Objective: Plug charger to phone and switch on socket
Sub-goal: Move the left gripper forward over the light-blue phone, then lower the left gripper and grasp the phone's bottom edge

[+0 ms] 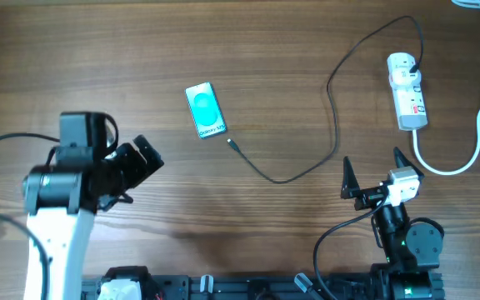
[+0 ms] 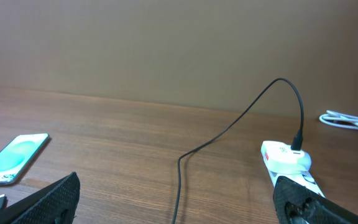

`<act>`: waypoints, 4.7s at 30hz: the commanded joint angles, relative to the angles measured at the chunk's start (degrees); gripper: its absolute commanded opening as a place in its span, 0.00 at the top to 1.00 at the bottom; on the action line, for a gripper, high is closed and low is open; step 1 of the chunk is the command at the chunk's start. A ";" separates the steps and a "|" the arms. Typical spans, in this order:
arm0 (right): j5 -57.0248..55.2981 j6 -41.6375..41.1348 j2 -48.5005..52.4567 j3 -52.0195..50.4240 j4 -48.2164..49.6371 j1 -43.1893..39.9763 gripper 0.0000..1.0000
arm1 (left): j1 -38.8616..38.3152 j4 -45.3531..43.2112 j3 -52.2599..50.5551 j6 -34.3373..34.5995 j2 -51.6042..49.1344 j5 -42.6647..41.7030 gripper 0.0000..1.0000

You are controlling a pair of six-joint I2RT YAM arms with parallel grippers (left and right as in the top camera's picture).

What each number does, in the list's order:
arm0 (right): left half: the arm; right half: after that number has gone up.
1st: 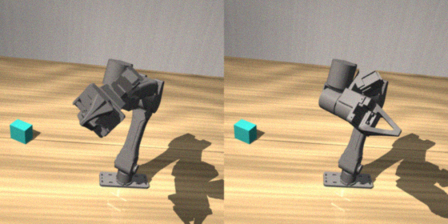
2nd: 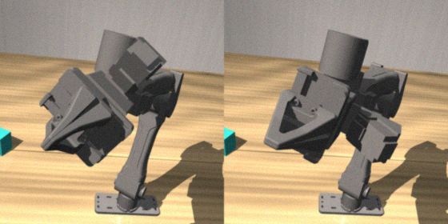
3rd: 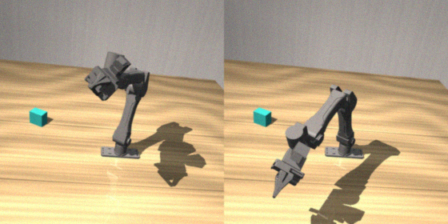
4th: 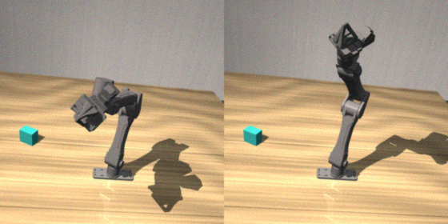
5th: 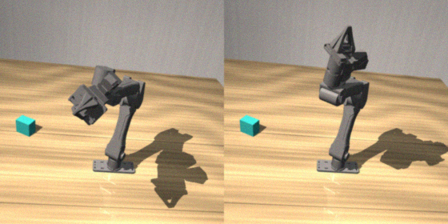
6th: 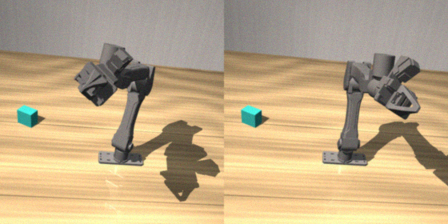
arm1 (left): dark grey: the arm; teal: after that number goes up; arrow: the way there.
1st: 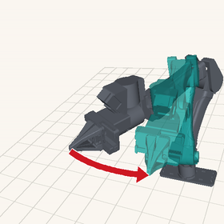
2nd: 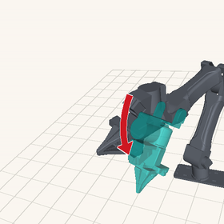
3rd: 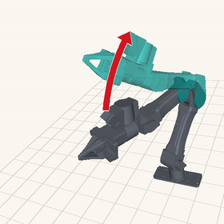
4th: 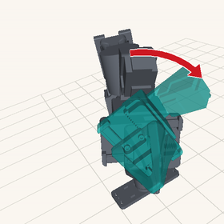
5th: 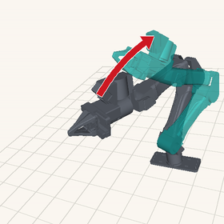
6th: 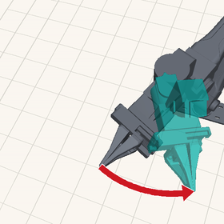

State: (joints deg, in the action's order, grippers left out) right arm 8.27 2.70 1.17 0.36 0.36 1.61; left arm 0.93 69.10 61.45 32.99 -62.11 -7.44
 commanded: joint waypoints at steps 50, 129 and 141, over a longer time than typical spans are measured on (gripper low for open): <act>-0.79 -0.09 -0.37 -0.07 0.15 -0.24 0.00 | -20.96 -2.56 41.70 -0.87 -55.69 12.11 0.91; -0.81 -0.09 -0.37 -0.07 0.15 -0.24 0.00 | -18.73 -10.84 41.64 -0.83 -72.26 7.30 0.00; -0.79 -0.09 -0.37 -0.07 0.15 -0.24 0.00 | -19.12 -13.20 41.64 0.55 -72.26 9.46 0.14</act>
State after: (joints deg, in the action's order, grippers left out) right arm 8.05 2.70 1.26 0.36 0.36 1.61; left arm -18.04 56.90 103.37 31.83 -132.11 2.07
